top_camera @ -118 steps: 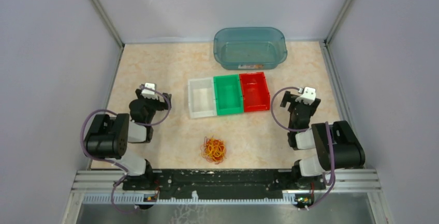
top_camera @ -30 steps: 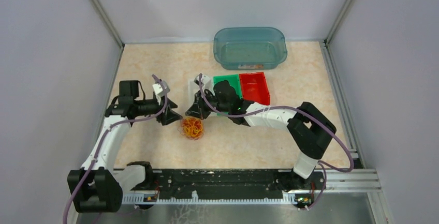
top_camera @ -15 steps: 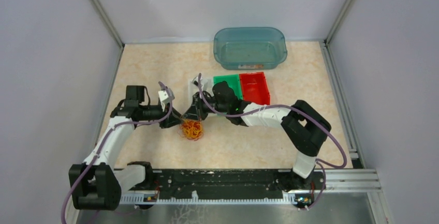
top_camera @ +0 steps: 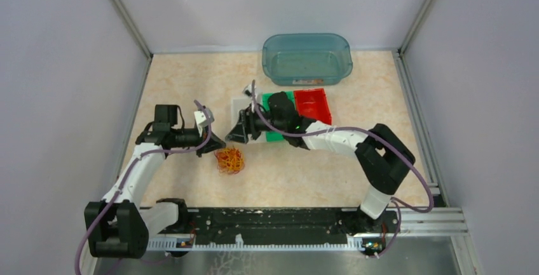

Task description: Untangle the cables

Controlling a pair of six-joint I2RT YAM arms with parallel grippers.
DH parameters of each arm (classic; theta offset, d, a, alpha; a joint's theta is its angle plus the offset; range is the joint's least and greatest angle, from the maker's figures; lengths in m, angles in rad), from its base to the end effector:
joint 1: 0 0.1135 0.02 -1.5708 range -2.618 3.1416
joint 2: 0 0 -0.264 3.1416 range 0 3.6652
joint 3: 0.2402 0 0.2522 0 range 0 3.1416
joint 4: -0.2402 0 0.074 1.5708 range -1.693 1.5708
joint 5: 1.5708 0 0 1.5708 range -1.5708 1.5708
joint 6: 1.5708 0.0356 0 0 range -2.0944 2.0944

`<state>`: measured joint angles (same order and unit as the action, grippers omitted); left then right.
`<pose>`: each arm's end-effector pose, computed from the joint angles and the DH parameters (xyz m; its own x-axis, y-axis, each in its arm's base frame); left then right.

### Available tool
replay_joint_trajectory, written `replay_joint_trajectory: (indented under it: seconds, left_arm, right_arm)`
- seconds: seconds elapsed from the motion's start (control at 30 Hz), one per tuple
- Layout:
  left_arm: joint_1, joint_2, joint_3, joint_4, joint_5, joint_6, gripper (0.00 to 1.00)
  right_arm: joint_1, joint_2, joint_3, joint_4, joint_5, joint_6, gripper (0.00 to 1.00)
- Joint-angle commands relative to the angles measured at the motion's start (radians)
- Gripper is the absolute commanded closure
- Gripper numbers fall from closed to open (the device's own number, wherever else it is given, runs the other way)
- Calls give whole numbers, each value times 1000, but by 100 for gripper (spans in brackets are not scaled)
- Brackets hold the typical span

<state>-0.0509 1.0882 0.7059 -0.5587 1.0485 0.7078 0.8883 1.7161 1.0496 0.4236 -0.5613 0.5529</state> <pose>0.1994 -0.0411 0.2375 -0.2653 0.3383 -0.9029 0.9314 0.3321 -0.1492 0.2306 0.3138 0.2454 -0.6452 -0.0890 -0.7588 -0.7567 0.2112 0.6187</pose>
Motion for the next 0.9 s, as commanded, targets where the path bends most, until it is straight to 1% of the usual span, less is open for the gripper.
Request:
replay_joint_trajectory:
  seconds: [0.0, 0.07, 0.13, 0.2, 0.3, 0.4, 0.57, 0.67, 0.73, 0.8, 0.87]
  left_arm:
    - [-5, -30, 19, -5, 11, 12, 100]
    - [-4, -41, 24, -9, 3, 13, 100]
    - [-4, -43, 33, -22, -1, 14, 100]
    - [-3, -40, 40, -34, -4, 15, 100]
    - [-3, -39, 47, -45, -4, 15, 100]
    - [-4, -48, 52, -44, 6, 7, 100]
    - [-5, -48, 72, -54, 3, -2, 100]
    - [-4, -49, 78, -56, 3, -1, 100]
    - [-5, -50, 80, -57, 6, 0, 100]
    - [-5, -47, 81, -56, 6, -2, 100]
    - [-5, -49, 81, -57, 7, -6, 100]
  right_arm:
    - [-117, -133, 42, -86, 104, -37, 36]
    - [-134, -147, 66, -210, 218, -114, 32]
    - [-135, -132, 102, -333, 377, -183, 32]
    - [-135, -99, 133, -419, 513, -223, 36]
    - [-135, -21, 179, -496, 632, -254, 44]
    - [-134, 36, 219, -540, 699, -241, 51]
    - [-119, 102, 250, -521, 766, -204, 56]
    - [-103, 159, 299, -533, 803, -172, 59]
    - [-91, 207, 353, -574, 858, -137, 66]
    - [-84, 246, 406, -611, 924, -96, 78]
    - [-83, 267, 431, -609, 966, -63, 86]
